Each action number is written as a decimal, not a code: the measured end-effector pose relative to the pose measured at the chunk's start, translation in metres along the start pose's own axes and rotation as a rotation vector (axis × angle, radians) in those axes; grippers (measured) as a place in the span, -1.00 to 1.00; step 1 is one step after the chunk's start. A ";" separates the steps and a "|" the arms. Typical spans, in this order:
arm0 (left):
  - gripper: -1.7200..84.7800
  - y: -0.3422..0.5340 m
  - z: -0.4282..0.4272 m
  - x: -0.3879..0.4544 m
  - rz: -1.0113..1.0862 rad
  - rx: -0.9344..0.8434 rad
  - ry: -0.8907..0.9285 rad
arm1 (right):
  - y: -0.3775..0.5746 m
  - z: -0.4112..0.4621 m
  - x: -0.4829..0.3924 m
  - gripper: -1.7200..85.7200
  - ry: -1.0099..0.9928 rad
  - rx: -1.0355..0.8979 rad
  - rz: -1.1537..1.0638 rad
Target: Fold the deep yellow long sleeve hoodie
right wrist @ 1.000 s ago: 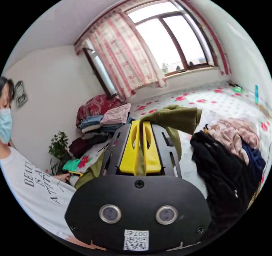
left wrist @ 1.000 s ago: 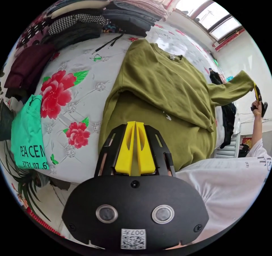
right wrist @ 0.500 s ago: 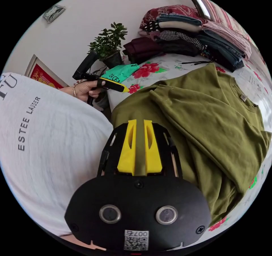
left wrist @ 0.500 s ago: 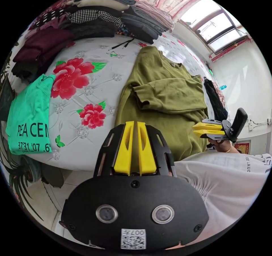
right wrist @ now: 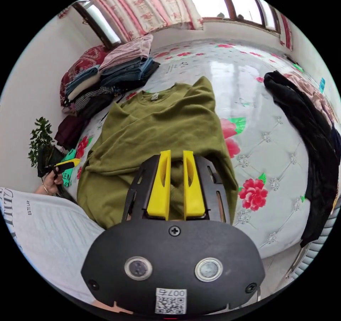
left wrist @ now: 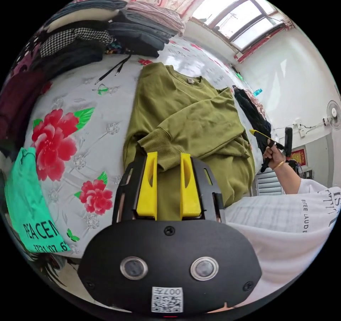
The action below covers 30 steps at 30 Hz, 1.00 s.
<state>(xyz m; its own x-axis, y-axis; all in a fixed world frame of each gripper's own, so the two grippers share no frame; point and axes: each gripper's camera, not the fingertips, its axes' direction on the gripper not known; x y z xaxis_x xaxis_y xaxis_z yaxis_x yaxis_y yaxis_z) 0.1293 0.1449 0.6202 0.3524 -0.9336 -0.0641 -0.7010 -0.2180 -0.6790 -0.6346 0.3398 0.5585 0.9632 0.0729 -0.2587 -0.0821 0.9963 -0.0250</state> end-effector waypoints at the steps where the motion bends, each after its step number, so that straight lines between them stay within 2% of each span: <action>1: -0.77 -0.004 0.004 0.003 0.008 -0.006 -0.019 | -0.001 0.003 0.019 -0.82 0.014 0.012 0.039; 3: -0.80 -0.017 0.029 0.009 0.026 -0.068 -0.080 | -0.002 0.017 0.043 -0.83 0.038 -0.008 0.067; 5: -0.83 -0.018 0.062 0.011 0.048 -0.198 -0.116 | 0.006 0.068 0.087 -0.84 0.202 -0.227 0.181; 6: -0.84 -0.012 0.072 0.015 0.106 -0.195 -0.142 | 0.012 0.082 0.102 -0.84 0.241 -0.311 0.232; 9: -0.87 -0.003 0.062 0.015 0.131 -0.189 -0.123 | 0.018 0.037 0.130 -0.84 0.179 -0.175 0.277; 11: -0.91 0.002 0.047 0.011 0.107 -0.184 -0.107 | 0.010 -0.014 0.129 -0.83 0.127 0.032 0.190; 16: -0.95 -0.023 -0.014 0.004 0.058 0.063 -0.123 | -0.081 -0.026 0.136 -0.83 0.102 0.133 0.061; 19: -0.90 -0.086 -0.016 -0.001 0.089 0.123 -0.158 | -0.151 0.013 0.140 -0.86 0.070 0.112 -0.015; 22: -0.85 -0.159 0.012 -0.008 0.103 0.103 -0.172 | -0.201 0.071 0.143 -0.89 0.064 0.019 -0.052; 25: -0.83 -0.216 0.060 -0.016 0.095 0.020 -0.217 | -0.221 0.121 0.154 -0.94 0.213 -0.073 -0.068; 26: -0.83 -0.233 0.085 -0.022 0.087 -0.047 -0.242 | -0.224 0.140 0.167 -0.95 0.305 -0.134 -0.074; 27: -0.83 -0.246 0.114 -0.032 0.059 -0.146 -0.283 | -0.224 0.150 0.175 -0.95 0.323 -0.169 -0.082; 28: -0.83 -0.249 0.122 -0.035 0.058 -0.172 -0.280 | -0.220 0.171 0.194 -0.96 0.344 -0.250 -0.082; 29: -0.83 -0.250 0.120 -0.038 0.082 -0.088 -0.265 | -0.213 0.161 0.202 -0.96 0.337 -0.143 -0.100; 30: -0.83 -0.251 0.121 -0.044 0.048 -0.073 -0.234 | -0.212 0.163 0.207 -0.96 0.328 -0.157 -0.090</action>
<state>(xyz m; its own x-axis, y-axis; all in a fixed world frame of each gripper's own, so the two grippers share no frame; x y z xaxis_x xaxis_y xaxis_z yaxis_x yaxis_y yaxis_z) 0.3648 0.2748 0.7044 0.4455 -0.8541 -0.2682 -0.7603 -0.2028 -0.6171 -0.3760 0.1512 0.6677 0.8372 -0.0585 -0.5437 -0.0635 0.9772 -0.2028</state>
